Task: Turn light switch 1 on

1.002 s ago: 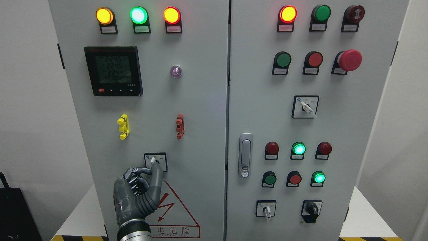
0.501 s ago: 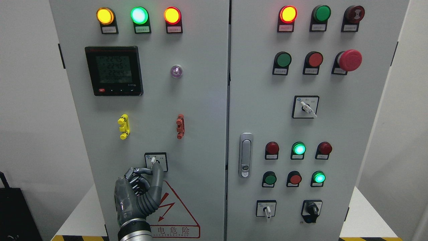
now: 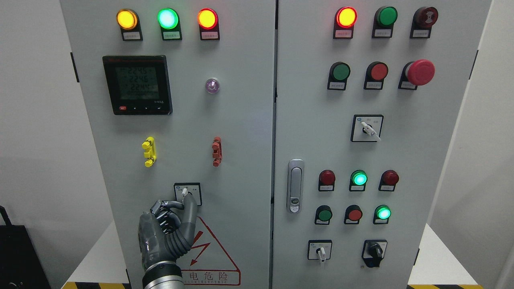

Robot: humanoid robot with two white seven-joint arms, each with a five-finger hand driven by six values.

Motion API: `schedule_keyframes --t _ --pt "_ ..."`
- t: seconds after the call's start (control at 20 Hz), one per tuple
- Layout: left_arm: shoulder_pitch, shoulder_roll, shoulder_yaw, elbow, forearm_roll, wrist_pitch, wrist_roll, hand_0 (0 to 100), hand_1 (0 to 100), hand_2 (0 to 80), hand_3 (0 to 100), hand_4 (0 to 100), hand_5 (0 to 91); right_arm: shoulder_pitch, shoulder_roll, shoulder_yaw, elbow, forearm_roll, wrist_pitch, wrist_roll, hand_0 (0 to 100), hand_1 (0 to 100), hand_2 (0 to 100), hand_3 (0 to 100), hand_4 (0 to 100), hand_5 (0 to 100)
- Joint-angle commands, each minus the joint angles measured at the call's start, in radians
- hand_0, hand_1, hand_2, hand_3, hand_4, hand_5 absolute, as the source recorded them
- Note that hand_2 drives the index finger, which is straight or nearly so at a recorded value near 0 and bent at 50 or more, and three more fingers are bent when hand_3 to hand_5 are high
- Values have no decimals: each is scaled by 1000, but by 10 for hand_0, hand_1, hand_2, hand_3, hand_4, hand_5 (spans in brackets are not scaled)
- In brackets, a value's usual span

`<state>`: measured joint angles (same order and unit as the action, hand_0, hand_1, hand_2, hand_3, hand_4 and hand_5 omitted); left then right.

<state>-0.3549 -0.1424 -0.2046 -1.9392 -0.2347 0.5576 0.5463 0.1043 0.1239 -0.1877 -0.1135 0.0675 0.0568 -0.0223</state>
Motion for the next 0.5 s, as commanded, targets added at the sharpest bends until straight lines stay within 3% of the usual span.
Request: schedule_keyframes --t 0.0,0.45 --pt "-4 0 -1 8 0 1 0 454 533 608 1000 1000 872 0 -1 1 0 0 0 1 0 0 0 0 0 0" --pt "-3 0 -1 6 0 8 -2 451 534 608 1000 1000 872 0 0 -1 0 0 0 1 0 0 0 0 0 0"
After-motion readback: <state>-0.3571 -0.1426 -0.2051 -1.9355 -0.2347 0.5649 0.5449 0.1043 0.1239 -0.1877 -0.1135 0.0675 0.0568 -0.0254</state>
